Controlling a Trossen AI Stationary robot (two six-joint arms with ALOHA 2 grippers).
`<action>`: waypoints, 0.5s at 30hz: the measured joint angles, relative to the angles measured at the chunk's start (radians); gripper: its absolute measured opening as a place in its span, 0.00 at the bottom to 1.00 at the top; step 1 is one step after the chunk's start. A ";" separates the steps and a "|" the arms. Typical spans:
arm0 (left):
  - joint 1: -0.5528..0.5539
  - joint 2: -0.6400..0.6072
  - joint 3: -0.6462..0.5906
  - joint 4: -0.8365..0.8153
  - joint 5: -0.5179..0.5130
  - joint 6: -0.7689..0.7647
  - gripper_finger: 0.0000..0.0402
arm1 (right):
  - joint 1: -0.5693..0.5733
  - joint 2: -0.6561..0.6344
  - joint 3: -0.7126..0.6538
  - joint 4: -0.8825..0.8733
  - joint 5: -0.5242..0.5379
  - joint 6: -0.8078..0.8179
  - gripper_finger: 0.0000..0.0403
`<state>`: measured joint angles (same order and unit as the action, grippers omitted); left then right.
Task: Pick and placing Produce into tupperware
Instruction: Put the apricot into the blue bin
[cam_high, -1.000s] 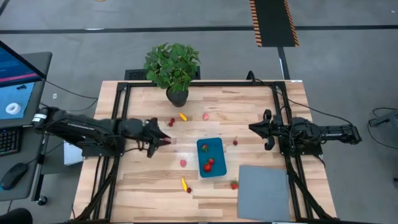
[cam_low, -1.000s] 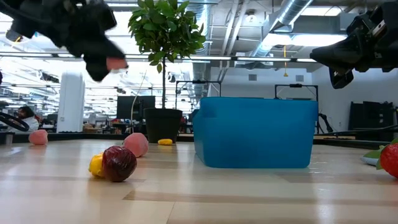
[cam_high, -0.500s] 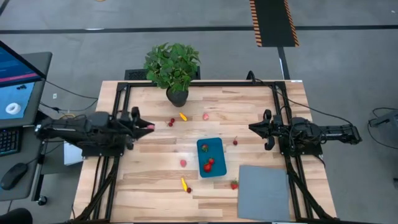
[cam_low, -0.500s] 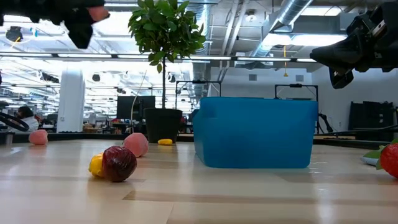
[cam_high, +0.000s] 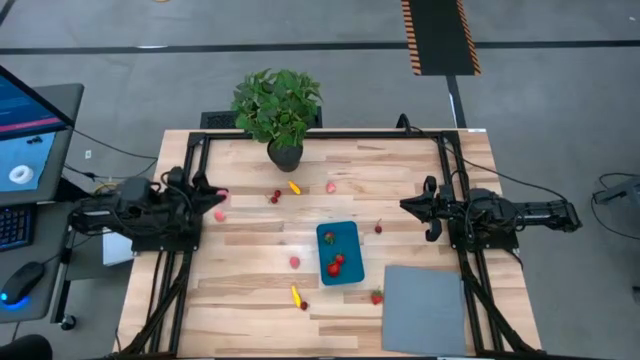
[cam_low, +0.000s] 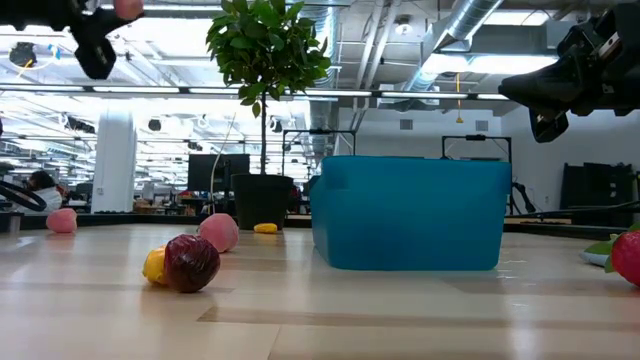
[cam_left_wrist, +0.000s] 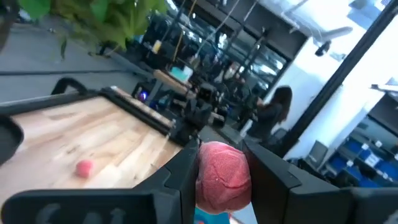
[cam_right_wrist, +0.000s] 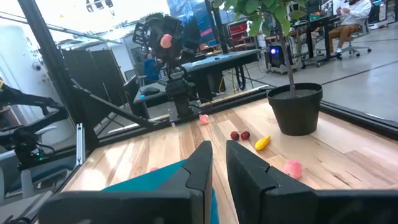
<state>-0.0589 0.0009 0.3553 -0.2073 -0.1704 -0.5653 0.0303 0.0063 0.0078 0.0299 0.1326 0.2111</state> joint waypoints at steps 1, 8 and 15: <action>0.000 0.001 0.000 0.017 0.003 0.010 0.25 | 0.000 0.000 0.000 0.000 0.000 0.000 0.17; 0.000 0.002 -0.002 0.108 -0.121 -0.032 0.25 | 0.000 0.000 0.000 0.001 0.000 0.000 0.17; 0.000 0.003 0.000 0.222 -0.204 -0.242 0.25 | 0.000 0.000 0.000 0.001 0.001 0.000 0.17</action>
<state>-0.0593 0.0036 0.3553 0.0143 -0.3747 -0.8077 0.0303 0.0063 0.0074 0.0307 0.1333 0.2115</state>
